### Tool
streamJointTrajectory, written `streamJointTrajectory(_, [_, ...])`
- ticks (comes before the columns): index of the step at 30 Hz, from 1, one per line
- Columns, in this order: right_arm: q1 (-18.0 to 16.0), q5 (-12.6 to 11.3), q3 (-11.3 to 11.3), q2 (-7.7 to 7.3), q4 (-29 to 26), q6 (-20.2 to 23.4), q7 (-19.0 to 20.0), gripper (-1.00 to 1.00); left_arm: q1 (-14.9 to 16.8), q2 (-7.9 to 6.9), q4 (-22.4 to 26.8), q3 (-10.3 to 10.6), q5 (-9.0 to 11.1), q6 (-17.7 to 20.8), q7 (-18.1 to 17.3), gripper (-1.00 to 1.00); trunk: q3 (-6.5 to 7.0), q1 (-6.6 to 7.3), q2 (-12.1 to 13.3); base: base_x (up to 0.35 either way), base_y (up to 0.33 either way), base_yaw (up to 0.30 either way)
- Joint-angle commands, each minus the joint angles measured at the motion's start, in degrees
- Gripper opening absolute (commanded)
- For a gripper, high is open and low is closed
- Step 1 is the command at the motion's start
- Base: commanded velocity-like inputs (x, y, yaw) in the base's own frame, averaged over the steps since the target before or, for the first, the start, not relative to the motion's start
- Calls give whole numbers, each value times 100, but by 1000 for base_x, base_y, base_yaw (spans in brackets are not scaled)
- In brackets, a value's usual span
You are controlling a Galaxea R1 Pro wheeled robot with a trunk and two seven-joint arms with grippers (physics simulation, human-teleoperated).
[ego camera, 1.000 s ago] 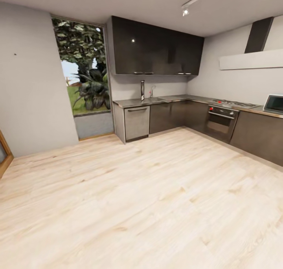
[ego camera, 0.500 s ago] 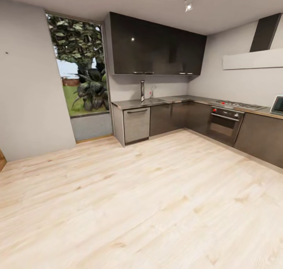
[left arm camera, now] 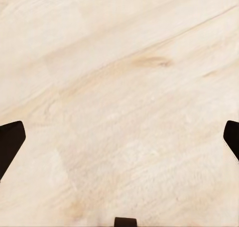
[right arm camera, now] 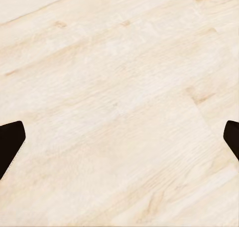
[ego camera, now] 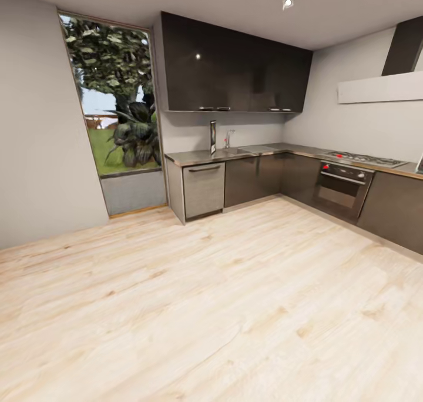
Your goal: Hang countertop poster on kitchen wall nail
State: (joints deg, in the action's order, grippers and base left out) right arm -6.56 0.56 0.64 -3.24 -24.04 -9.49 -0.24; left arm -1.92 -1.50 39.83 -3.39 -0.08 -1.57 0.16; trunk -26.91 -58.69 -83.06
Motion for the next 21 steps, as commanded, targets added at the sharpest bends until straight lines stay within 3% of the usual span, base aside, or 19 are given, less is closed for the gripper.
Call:
streamJointTrajectory(1, [-3,6,6,-1,4,-17,-2,100,-1,1,6,-3,-1,-10,2,100,-5,-4,-2,338,0,0])
streamJointTrajectory(21, [-3,6,6,-1,4,-17,-2,100,-1,-1,7,-3,-1,-10,2,100,-5,-4,-2,338,0,0])
